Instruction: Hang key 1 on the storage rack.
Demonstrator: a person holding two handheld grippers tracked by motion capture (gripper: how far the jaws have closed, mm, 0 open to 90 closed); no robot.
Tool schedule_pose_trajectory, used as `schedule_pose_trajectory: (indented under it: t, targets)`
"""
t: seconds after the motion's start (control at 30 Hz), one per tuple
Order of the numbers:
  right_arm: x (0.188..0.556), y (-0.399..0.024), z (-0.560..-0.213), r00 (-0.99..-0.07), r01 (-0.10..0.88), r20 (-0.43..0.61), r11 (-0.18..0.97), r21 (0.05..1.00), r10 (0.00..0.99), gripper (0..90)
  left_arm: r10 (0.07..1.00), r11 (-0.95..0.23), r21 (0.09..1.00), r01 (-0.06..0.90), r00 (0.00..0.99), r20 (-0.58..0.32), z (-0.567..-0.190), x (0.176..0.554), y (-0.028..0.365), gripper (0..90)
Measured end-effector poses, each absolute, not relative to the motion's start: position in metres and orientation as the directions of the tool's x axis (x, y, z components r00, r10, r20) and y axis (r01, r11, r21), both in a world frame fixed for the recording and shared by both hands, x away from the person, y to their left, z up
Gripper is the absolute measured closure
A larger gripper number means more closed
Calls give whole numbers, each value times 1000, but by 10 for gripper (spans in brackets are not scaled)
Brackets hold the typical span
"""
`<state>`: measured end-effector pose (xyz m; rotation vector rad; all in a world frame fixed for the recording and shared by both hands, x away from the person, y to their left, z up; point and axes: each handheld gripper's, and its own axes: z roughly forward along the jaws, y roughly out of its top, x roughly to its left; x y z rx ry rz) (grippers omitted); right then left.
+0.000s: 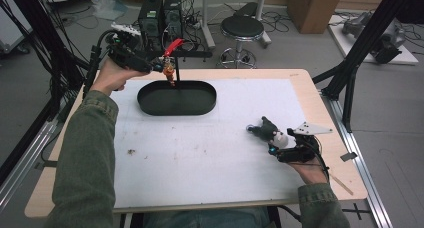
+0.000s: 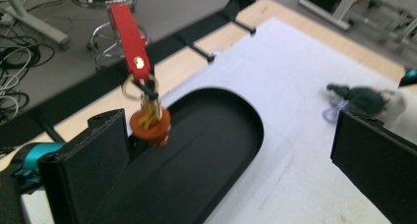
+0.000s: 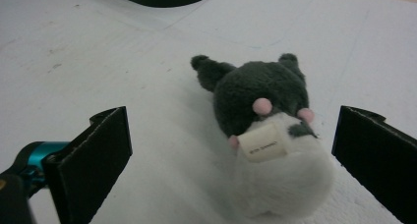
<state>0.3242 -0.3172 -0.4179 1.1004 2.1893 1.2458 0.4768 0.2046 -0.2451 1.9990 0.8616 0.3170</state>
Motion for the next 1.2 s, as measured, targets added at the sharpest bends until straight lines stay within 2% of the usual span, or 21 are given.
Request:
schedule_pose_trajectory:
  t: [0.67,1.2]
  targets:
    - [325,-314,-419,-627,442,28,326,835,778,5,619,-402,826,396,782,-74,-282,441,200,17]
    - [324,-314,-419,-634,442,28,331,834,773,5,640,-392,832,392,766,-59,-300,413,217,17]
